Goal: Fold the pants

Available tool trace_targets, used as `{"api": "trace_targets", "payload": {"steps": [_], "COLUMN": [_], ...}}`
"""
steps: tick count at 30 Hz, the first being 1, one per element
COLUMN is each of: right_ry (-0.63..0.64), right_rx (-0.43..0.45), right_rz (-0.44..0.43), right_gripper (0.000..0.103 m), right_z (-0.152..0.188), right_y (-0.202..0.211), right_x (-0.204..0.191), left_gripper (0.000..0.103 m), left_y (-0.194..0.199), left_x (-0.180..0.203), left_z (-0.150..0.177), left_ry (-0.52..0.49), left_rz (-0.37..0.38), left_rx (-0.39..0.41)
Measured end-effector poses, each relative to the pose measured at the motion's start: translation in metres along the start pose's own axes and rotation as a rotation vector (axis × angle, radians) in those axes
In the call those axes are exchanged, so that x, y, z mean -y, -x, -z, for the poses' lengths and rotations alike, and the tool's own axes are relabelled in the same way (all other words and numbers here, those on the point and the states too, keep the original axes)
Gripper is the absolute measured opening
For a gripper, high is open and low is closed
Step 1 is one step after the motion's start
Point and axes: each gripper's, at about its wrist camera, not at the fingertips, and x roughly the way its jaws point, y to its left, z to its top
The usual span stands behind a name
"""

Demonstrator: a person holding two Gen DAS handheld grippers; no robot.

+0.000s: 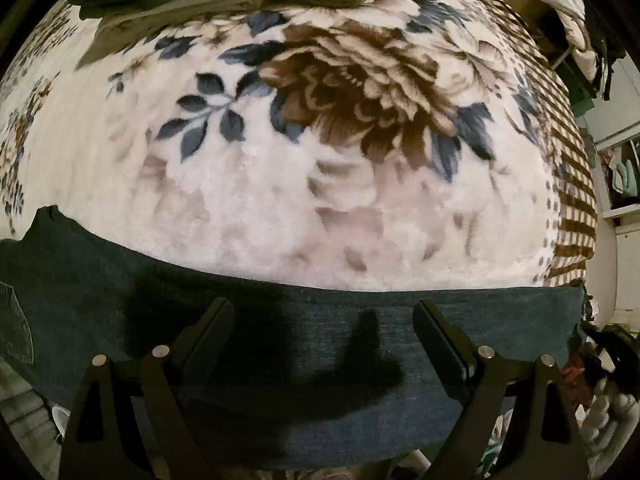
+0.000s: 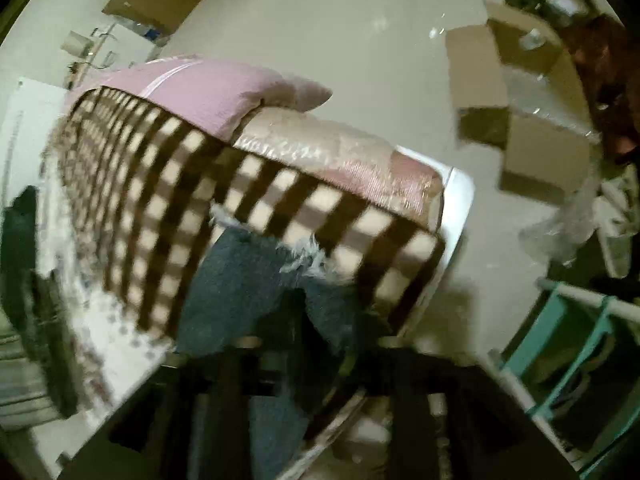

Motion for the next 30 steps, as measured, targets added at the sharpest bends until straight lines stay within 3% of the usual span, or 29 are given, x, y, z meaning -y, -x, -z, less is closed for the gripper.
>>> {"api": "trace_targets", "payload": {"steps": [4, 7, 9, 13, 20, 27, 29, 30], "right_ry": [-0.009, 0.008, 0.000, -0.059, -0.055, -0.036, -0.040, -0.050], "right_rx": [-0.094, -0.141, -0.098, -0.061, -0.086, -0.047, -0.043, -0.039], "right_rz": [-0.122, -0.188, -0.207, -0.361, -0.378, -0.540, -0.563, -0.553], "right_gripper": [0.059, 0.061, 0.065, 0.063, 0.061, 0.062, 0.053, 0.033], "right_z": [0.022, 0.041, 0.048, 0.051, 0.056, 0.036, 0.031, 0.029], "right_y": [-0.011, -0.030, -0.034, -0.032, -0.030, -0.044, -0.054, -0.059], "right_x": [0.010, 0.008, 0.007, 0.017, 0.041, 0.025, 0.015, 0.011], "left_gripper": [0.091, 0.091, 0.091, 0.101, 0.103, 0.103, 0.103, 0.103], "left_y": [-0.015, -0.036, -0.049, -0.056, -0.062, -0.072, -0.072, -0.070], "left_x": [-0.002, -0.006, -0.007, -0.008, -0.015, -0.011, -0.010, -0.009], "left_z": [0.007, 0.016, 0.020, 0.021, 0.029, 0.018, 0.013, 0.012], "left_ry": [0.008, 0.018, 0.018, 0.036, 0.099, 0.139, 0.136, 0.131], "left_rz": [-0.026, -0.043, -0.053, -0.034, -0.041, -0.060, -0.068, -0.073], "left_rx": [-0.022, -0.087, -0.121, -0.104, -0.078, -0.096, -0.102, -0.103]}}
